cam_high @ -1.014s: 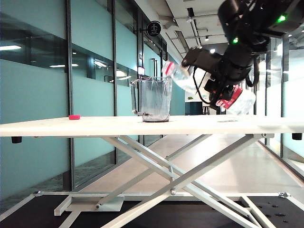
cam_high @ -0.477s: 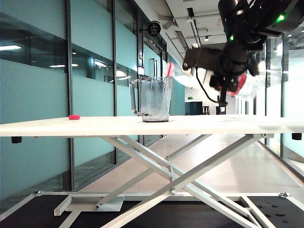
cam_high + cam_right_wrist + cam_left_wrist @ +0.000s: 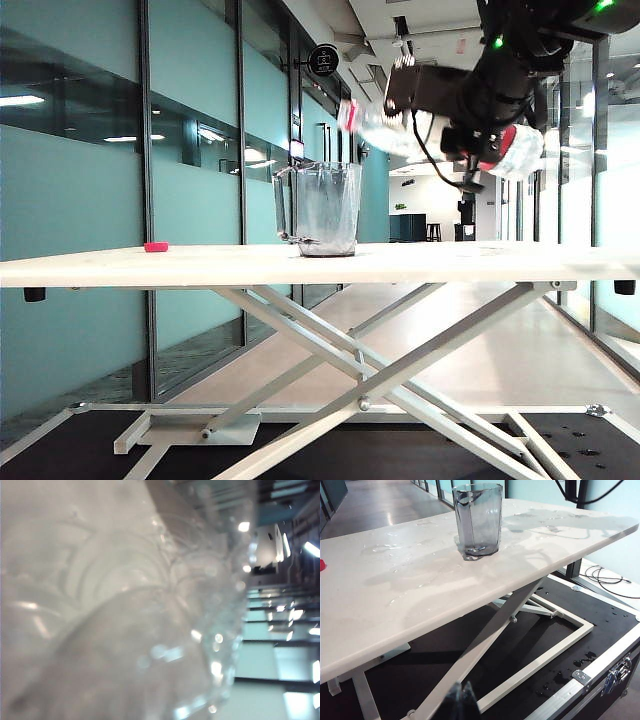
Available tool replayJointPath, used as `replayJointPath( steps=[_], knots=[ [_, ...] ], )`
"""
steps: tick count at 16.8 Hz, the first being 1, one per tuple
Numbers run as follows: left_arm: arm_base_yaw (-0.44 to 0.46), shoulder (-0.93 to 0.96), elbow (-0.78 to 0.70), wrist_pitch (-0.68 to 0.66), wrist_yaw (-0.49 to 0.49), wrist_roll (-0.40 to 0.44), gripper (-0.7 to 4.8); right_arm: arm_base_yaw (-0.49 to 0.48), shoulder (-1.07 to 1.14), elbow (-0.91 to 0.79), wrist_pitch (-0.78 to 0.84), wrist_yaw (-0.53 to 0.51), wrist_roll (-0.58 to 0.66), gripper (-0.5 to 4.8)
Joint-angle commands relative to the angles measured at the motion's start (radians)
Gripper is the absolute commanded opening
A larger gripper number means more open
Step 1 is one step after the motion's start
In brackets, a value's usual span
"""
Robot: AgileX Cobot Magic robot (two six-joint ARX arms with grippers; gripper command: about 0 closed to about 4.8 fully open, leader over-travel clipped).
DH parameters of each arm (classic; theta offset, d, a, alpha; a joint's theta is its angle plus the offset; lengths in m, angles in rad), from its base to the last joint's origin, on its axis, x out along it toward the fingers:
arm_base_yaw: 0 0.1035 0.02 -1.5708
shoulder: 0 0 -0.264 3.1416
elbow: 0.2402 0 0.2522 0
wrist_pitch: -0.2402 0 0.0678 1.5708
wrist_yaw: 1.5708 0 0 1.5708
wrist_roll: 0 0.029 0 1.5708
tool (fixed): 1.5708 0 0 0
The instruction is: Pick up the mineral water bottle on the table and pour water into the mug until it's half full.
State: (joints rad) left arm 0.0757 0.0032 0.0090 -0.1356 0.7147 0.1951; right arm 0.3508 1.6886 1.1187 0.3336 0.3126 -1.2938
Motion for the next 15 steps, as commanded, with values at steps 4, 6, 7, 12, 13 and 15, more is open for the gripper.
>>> replayJointPath(
  steps=[4, 6, 7, 12, 13, 15],
  knots=[
    [0.001, 0.001, 0.001, -0.006, 0.004, 0.012, -0.05, 0.001, -0.013, 0.011, 0.041, 0.011, -0.163, 0.94],
    [0.001, 0.0, 0.001, -0.006, 0.004, 0.015, -0.05, 0.001, -0.013, 0.011, 0.042, 0.03, -0.22, 0.94],
    [0.001, 0.0, 0.001, -0.006, 0.004, 0.015, -0.05, 0.001, -0.016, 0.011, 0.042, 0.036, -0.225, 0.94],
    [0.001, 0.001, 0.001, -0.006, 0.004, 0.015, -0.05, 0.001, -0.022, 0.011, 0.046, 0.064, -0.234, 0.94],
    [0.001, 0.001, 0.001, -0.006, 0.004, 0.015, -0.05, 0.001, -0.022, 0.011, 0.046, 0.071, -0.234, 0.94],
    [0.001, 0.001, 0.001, -0.006, 0.004, 0.015, -0.05, 0.001, -0.022, 0.011, 0.046, 0.074, -0.234, 0.94]
  ],
)
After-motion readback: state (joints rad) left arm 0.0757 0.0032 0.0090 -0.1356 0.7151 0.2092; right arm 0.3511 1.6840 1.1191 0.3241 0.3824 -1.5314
